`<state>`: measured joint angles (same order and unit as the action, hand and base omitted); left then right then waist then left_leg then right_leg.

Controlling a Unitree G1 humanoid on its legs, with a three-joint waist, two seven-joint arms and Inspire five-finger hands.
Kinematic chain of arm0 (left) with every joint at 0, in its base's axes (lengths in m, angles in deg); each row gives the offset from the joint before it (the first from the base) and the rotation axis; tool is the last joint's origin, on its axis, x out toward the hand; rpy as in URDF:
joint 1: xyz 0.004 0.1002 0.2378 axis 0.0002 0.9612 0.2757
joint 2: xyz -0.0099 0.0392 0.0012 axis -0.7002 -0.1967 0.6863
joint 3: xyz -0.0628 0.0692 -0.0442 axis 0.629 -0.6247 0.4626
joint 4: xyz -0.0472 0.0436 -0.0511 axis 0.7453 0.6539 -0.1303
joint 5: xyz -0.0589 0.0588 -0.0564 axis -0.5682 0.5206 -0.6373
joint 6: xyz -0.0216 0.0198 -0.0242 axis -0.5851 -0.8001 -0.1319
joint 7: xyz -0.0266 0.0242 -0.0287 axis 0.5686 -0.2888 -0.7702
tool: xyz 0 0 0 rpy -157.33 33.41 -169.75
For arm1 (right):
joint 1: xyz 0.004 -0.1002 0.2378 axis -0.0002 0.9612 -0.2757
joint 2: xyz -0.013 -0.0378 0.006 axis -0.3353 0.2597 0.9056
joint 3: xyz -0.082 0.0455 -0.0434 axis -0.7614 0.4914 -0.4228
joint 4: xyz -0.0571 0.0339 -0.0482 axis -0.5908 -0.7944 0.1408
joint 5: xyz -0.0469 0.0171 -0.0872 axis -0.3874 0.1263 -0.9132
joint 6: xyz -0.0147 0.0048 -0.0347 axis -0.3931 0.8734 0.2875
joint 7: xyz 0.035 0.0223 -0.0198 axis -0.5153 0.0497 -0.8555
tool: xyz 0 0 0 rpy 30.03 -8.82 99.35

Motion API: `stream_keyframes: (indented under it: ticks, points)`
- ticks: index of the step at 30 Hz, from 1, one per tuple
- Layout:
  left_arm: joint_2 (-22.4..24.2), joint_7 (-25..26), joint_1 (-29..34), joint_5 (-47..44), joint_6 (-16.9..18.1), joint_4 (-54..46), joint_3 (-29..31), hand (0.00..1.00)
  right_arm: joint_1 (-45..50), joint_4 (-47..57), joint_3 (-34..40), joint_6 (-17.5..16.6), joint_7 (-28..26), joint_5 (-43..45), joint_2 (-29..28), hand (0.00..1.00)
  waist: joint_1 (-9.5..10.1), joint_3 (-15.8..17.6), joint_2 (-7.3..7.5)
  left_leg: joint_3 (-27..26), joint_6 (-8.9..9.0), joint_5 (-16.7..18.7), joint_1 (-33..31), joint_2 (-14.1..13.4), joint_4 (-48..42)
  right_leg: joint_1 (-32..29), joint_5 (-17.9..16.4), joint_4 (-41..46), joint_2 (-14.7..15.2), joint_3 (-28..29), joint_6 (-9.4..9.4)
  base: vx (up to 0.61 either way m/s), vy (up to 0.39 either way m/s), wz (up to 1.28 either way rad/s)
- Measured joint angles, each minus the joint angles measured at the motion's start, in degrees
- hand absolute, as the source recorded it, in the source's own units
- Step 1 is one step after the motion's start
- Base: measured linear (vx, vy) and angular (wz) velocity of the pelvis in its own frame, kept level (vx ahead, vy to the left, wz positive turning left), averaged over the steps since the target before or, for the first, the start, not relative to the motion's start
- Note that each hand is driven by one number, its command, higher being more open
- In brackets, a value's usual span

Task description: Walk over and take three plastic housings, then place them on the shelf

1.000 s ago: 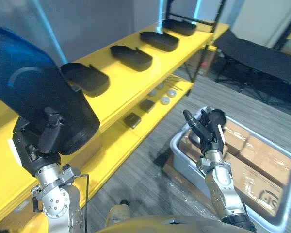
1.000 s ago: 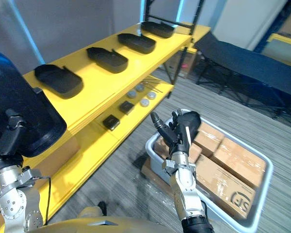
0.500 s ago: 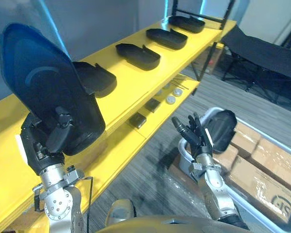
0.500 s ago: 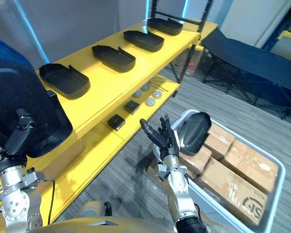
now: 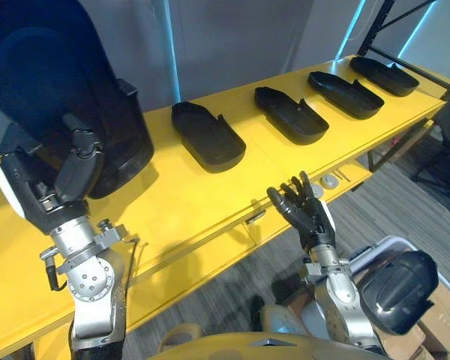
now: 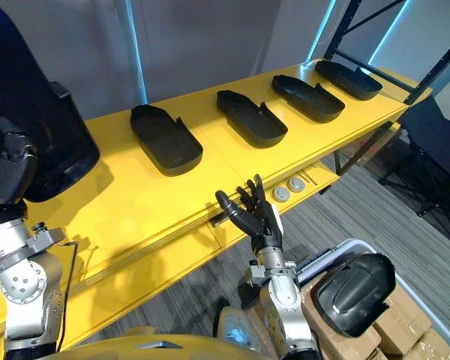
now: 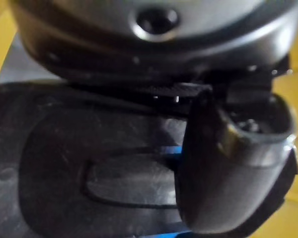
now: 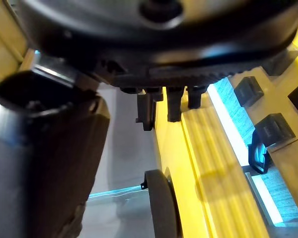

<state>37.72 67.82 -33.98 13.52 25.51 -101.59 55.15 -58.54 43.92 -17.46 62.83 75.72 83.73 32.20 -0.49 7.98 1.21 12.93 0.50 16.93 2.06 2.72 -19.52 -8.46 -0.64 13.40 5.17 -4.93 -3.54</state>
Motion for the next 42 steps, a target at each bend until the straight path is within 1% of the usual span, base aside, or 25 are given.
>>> stream_keyframes:
  ticks: [1, 2, 3, 4, 5, 6, 7, 8, 9, 10, 12, 15, 17, 19, 20, 21, 24, 26, 29, 32, 35, 37, 39, 41, 42]
  points:
    - [0.0, -0.3, 0.0, 0.1, 0.0, 0.0, -0.8, 0.0, -0.3, 0.0, 0.0, 0.2, 0.2, 0.1, 0.4, 1.0, 0.11, 0.0, -0.62, 0.2, 0.3, 0.2, -0.1, -0.8, 0.1, 1.0, 1.3, -2.2, -0.7, -1.0, 0.65, 0.09, -0.172, 0.15]
    - [-0.1, -1.8, -0.2, 0.1, 0.1, -0.2, -1.7, 0.0, -0.7, 0.1, 0.0, 0.6, 0.4, 0.3, 0.7, 1.0, 0.12, -0.3, -1.43, 0.0, 0.74, 0.3, -0.9, -2.6, 0.8, 2.5, 3.7, -6.7, -2.0, -2.6, 1.59, 0.07, -0.142, 0.27]
    - [-0.4, -2.7, -0.7, 0.6, 0.1, -0.5, -2.1, 0.0, -1.0, 0.5, 0.2, 1.2, 0.4, 0.3, 0.5, 1.0, -0.02, -0.4, -1.42, -2.2, 0.86, 0.2, -1.4, -4.5, 2.2, 3.7, 5.4, -9.9, -2.5, -4.3, 2.47, 0.04, -0.158, 0.55]
    - [-0.4, -4.1, -1.5, 1.2, 0.1, -0.5, -2.4, 0.0, -1.0, 1.1, 1.1, 1.9, 0.5, 0.2, 0.4, 1.0, -0.47, -0.4, -1.32, -7.8, -0.07, -0.5, -1.8, -7.4, 3.6, 4.6, 6.6, -11.9, -2.4, -7.3, 2.81, 0.01, -0.171, 0.9]
    - [-0.4, -5.3, -2.2, 1.4, 0.2, -0.4, -2.8, 0.0, -0.9, 1.7, 2.3, 2.8, 0.7, 0.2, 0.4, 1.0, -1.61, -0.4, -1.23, -14.2, -1.38, -1.7, -2.0, -10.4, 4.9, 5.6, 6.9, -13.3, -1.9, -10.2, 3.23, -0.02, -0.142, 1.54]
    - [-0.2, -7.1, -3.8, 1.2, 0.4, -0.4, -4.1, 0.0, -0.4, 2.4, 4.7, 3.8, 1.3, 0.2, 0.4, 1.0, -3.02, -0.4, -1.23, -22.3, -1.27, -3.2, -3.1, -13.6, 5.4, 6.5, 6.9, -14.5, -0.5, -14.6, 3.42, -0.03, -0.112, 1.95]
    - [0.5, -9.0, -6.0, 1.1, 1.0, -0.3, -5.4, 0.0, -0.1, 2.5, 7.3, 3.8, 2.7, 0.2, 0.4, 1.0, -3.22, -0.5, -1.46, -28.5, 0.68, -4.6, -4.3, -15.2, 5.9, 6.6, 7.0, -15.1, 0.8, -18.0, 3.34, -0.03, -0.028, 1.88]
    - [1.2, -10.0, -7.3, 1.1, 1.8, -0.3, -6.2, 0.0, -0.1, 2.5, 9.0, 3.8, 3.8, -0.1, 0.6, 1.0, -3.23, -0.9, -2.09, -30.3, 1.25, -6.4, -4.9, -15.4, 7.0, 6.7, 6.8, -15.6, 1.2, -19.7, 3.02, -0.03, 0.022, 1.36]
    - [1.5, -10.5, -8.0, 1.0, 2.9, -0.3, -6.9, 0.0, -0.1, 2.5, 10.3, 3.8, 5.0, -0.3, 0.7, 1.0, -2.94, -1.4, -2.95, -29.7, 2.19, -9.3, -4.9, -15.3, 9.1, 6.7, 6.7, -16.0, 0.9, -20.6, 2.83, -0.04, 0.083, 0.75]
    - [1.4, -10.7, -8.2, 0.9, 4.4, -0.5, -7.0, 0.0, -0.1, 2.5, 10.7, 3.8, 6.1, -0.3, 0.5, 1.0, -2.6, -1.6, -3.38, -29.1, 3.61, -13.1, -4.5, -15.3, 11.0, 7.3, 7.0, -17.1, 0.4, -20.8, 2.33, -0.03, 0.071, 0.39]
    - [1.0, -10.4, -8.3, 0.5, 5.2, -0.5, -7.0, 0.0, 0.1, 2.5, 10.8, 3.2, 6.4, -0.3, -0.2, 1.0, -2.68, -1.9, -3.54, -28.9, 5.27, -14.0, -4.2, -15.1, 11.9, 7.8, 7.5, -17.9, -0.3, -19.5, 1.61, -0.03, 0.082, 0.09]
    - [0.9, -9.3, -8.2, -0.6, 5.1, -0.4, -7.0, 0.0, 0.0, 3.6, 9.8, 0.8, 5.5, -0.4, -1.6, 1.0, -2.62, -2.0, -3.73, -29.0, 5.41, -15.4, -2.7, -14.0, 14.5, 8.0, 8.3, -17.9, -0.1, -17.0, 0.61, -0.03, 0.084, 0.01]
    - [0.9, -9.2, -8.1, -0.4, 5.0, -0.5, -6.9, 0.0, -0.6, 7.7, 8.1, -0.1, 4.0, -2.1, -1.6, 1.0, -2.47, -2.3, -4.18, -29.0, 5.61, -16.4, -1.8, -13.7, 16.2, 8.0, 8.3, -17.9, -0.1, -16.9, 0.59, 0.0, 0.045, 0.03]
    - [0.9, -8.5, -6.3, 0.1, 4.2, -1.8, -6.5, 0.0, -3.2, 12.8, 5.6, -2.8, 0.5, -4.6, -1.7, 1.0, -2.12, -2.7, -4.75, -28.9, 5.59, -17.3, -0.8, -13.7, 17.7, 8.5, 8.2, -17.9, -0.4, -16.9, 0.7, 0.0, 0.0, 0.0]
    - [0.9, -8.5, -5.7, 0.3, 3.8, -2.2, -6.4, 0.0, -3.9, 14.2, 5.3, -3.3, -0.1, -4.7, -1.7, 1.0, -1.79, -2.8, -4.92, -28.9, 5.6, -17.4, -0.6, -13.7, 17.9, 8.6, 8.2, -17.9, -0.4, -17.0, 0.76, 0.03, 0.02, 0.04]
    - [0.9, -8.4, -4.2, 0.9, 3.1, -3.4, -5.9, 0.0, -5.1, 16.5, 5.0, -4.7, -1.5, -4.7, -1.7, 1.0, -1.16, -3.1, -5.17, -28.7, 5.62, -17.4, -0.6, -13.7, 17.9, 8.7, 8.1, -17.9, -0.4, -17.1, 0.87, 0.03, 0.021, 0.06]
    - [1.0, -8.3, -0.8, 1.2, 2.6, -5.3, -3.0, 0.0, -7.5, 19.3, 4.5, -6.7, -2.9, -4.6, -1.7, 1.0, -0.66, -3.2, -5.22, -27.3, 5.62, -17.4, -0.8, -13.5, 17.8, 9.4, 7.8, -17.9, -0.2, -18.4, 1.16, 0.04, 0.039, 0.22]
    - [1.3, -8.3, 0.6, 0.9, 2.4, -5.7, -0.8, 0.0, -8.3, 19.6, 4.3, -6.6, -3.1, -4.7, -1.7, 1.0, 0.39, -3.3, -5.02, -26.3, 5.57, -17.3, -1.4, -13.5, 17.2, 9.6, 7.7, -17.9, -0.2, -19.1, 1.34, 0.04, 0.053, 0.3]
    - [3.1, -8.8, 1.6, -2.8, 2.2, -5.7, 0.8, 0.0, -9.2, 18.6, 4.1, -6.3, -2.7, -5.0, -1.6, 1.0, 1.91, -3.2, -4.89, -24.8, 5.43, -17.2, -2.7, -13.5, 16.5, 9.7, 7.5, -17.8, -0.2, -20.1, 1.51, 0.03, 0.046, 0.26]
    - [4.2, -11.3, 3.5, -7.5, 1.8, -5.8, 1.6, 0.0, -10.9, 17.8, 3.9, -5.9, -1.0, -7.1, -1.2, 1.0, 1.88, -3.2, -4.77, -24.3, 5.33, -17.2, -2.7, -13.6, 16.7, 9.6, 6.8, -16.9, 0.2, -20.4, 1.39, 0.02, 0.05, 0.09]
    - [4.1, -12.6, 3.7, -7.7, 1.6, -5.8, 1.4, 0.0, -11.6, 17.8, 3.9, -5.9, 0.1, -7.2, -0.6, 1.0, 1.4, -3.1, -4.57, -23.8, 5.09, -16.5, -2.6, -13.6, 15.2, 9.0, 5.4, -14.3, 0.8, -19.8, 1.25, 0.02, 0.068, -0.06]
    - [3.8, -13.0, 3.6, -7.4, 1.6, -5.7, 1.3, 0.0, -12.8, 17.8, 4.0, -5.8, 0.1, -7.0, -0.1, 1.0, 0.4, -3.1, -4.54, -25.1, 5.27, -15.1, -2.5, -13.4, 13.6, 7.0, 3.5, -10.2, 2.2, -18.2, 0.7, -0.01, 0.082, -0.28]
    - [3.1, -13.6, 3.3, -7.5, 1.3, -5.7, 0.4, 0.0, -12.7, 17.9, 4.8, -5.8, 0.5, -7.0, -0.1, 1.0, -0.11, -2.8, -4.35, -26.1, 5.42, -14.5, -1.9, -12.7, 12.7, 6.5, 3.0, -8.4, 3.4, -17.0, 0.13, 0.0, 0.108, -0.29]
    - [2.1, -15.0, 1.9, -7.3, -0.2, -5.1, -1.1, 0.0, -12.0, 17.8, 5.8, -5.8, 1.2, -7.0, -0.6, 1.0, -0.07, -2.2, -3.97, -27.3, 5.1, -13.7, -0.9, -11.6, 11.7, 6.5, 3.0, -7.0, 4.7, -15.7, -0.3, -0.01, 0.133, -0.31]
    - [1.1, -16.0, 1.0, -6.7, -1.3, -4.2, -1.5, 0.0, -11.5, 17.7, 6.0, -5.8, 2.3, -7.2, -1.0, 1.0, -0.11, -1.9, -3.8, -28.1, 4.63, -13.0, -0.5, -11.2, 11.4, 6.4, 3.1, -6.4, 5.4, -15.0, -0.49, -0.04, 0.104, -0.22]
